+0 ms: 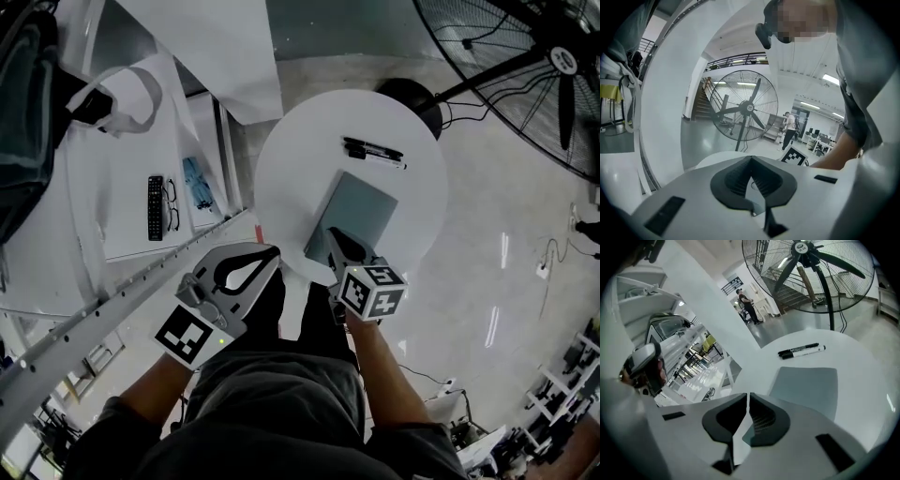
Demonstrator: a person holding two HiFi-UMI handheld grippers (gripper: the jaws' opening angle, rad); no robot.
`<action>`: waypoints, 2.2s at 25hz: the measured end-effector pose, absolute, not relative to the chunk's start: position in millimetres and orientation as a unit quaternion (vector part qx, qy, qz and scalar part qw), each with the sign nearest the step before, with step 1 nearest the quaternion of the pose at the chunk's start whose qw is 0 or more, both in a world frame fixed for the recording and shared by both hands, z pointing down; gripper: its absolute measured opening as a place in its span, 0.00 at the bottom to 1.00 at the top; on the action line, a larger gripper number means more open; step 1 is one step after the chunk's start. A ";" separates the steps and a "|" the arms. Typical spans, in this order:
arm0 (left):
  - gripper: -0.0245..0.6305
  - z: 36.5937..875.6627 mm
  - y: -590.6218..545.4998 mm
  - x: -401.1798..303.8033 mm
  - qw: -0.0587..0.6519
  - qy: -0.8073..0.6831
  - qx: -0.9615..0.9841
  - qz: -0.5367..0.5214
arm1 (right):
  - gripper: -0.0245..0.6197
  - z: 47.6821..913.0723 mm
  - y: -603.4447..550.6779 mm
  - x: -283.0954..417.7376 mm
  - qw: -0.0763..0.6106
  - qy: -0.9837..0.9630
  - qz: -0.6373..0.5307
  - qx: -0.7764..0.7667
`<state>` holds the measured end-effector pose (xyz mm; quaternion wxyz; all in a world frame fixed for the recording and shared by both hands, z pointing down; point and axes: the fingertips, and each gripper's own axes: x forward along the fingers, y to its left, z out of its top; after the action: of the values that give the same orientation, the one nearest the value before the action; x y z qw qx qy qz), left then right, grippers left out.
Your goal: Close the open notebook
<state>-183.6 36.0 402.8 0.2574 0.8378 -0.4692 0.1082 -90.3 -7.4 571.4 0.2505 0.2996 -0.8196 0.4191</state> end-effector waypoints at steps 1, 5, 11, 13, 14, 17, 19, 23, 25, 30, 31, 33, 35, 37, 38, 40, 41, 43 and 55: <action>0.06 398.8 34.4 -181.9 0.254 -0.469 0.839 0.107 | 0.09 563.5 -8.9 -88.0 0.246 -0.824 0.414 0.300; 0.06 382.6 27.7 -175.5 0.237 -0.467 0.846 0.103 | 0.08 531.7 -15.7 -79.5 0.229 -0.840 0.391 0.300; 0.06 356.1 19.1 -165.1 0.210 -0.462 0.856 0.099 | 0.08 483.9 -22.5 -68.0 0.206 -0.861 0.357 0.300; 0.06 347.4 16.3 -161.6 0.202 -0.460 0.859 0.096 | 0.07 470.7 -24.2 -64.2 0.200 -0.865 0.349 0.301; 0.06 343.5 15.1 -159.7 0.198 -0.459 0.861 0.095 | 0.07 464.8 -25.0 -62.2 0.198 -0.867 0.344 0.301; 0.06 332.3 10.8 -155.2 0.186 -0.457 0.865 0.092 | 0.07 447.5 -28.8 -56.5 0.192 -0.874 0.328 0.304; 0.06 324.6 6.5 -153.7 0.176 -0.457 0.867 0.089 | 0.07 436.1 -32.9 -53.4 0.185 -0.878 0.317 0.306; 0.06 307.9 -1.5 -149.4 0.157 -0.457 0.872 0.085 | 0.07 412.6 -40.9 -45.7 0.175 -0.886 0.296 0.312; 0.06 299.3 -3.7 -146.9 0.150 -0.456 0.873 0.082 | 0.07 400.1 -43.3 -42.4 0.170 -0.889 0.285 0.314; 0.06 281.5 -9.1 -141.7 0.132 -0.453 0.878 0.078 | 0.07 371.0 -49.4 -39.2 0.154 -0.899 0.261 0.317; 0.06 278.3 -10.1 -140.9 0.128 -0.453 0.879 0.077 | 0.07 366.3 -50.5 -39.0 0.150 -0.900 0.259 0.317; 0.06 272.0 -11.3 -139.2 0.121 -0.452 0.881 0.076 | 0.07 356.7 -52.2 -38.7 0.140 -0.902 0.258 0.317; 0.06 265.8 -11.6 -136.2 0.112 -0.450 0.883 0.075 | 0.07 346.6 -53.2 -37.3 0.132 -0.904 0.254 0.318; 0.06 260.0 -12.5 -133.3 0.107 -0.449 0.884 0.074 | 0.07 337.0 -54.4 -36.0 0.125 -0.906 0.249 0.319; 0.06 257.3 -13.1 -132.3 0.105 -0.449 0.885 0.072 | 0.07 332.7 -55.1 -35.9 0.122 -0.907 0.246 0.318; 0.06 252.3 -14.2 -130.8 0.100 -0.448 0.886 0.070 | 0.07 325.2 -56.0 -36.0 0.118 -0.910 0.240 0.317; 0.06 250.0 -14.4 -130.0 0.098 -0.447 0.886 0.069 | 0.07 321.8 -55.9 -35.9 0.116 -0.911 0.238 0.317; 0.06 245.5 -14.7 -127.8 0.092 -0.446 0.888 0.068 | 0.07 315.4 -55.6 -34.7 0.112 -0.913 0.234 0.316; 0.06 227.9 -18.8 -124.9 0.081 -0.450 0.888 0.053 | 0.07 288.7 -56.1 -24.7 0.097 -0.918 0.214 0.321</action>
<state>-124.9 -18.8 227.9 0.0813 0.8878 -0.4498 0.0533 -24.7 -56.1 288.7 0.0974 0.3205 -0.9176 0.2141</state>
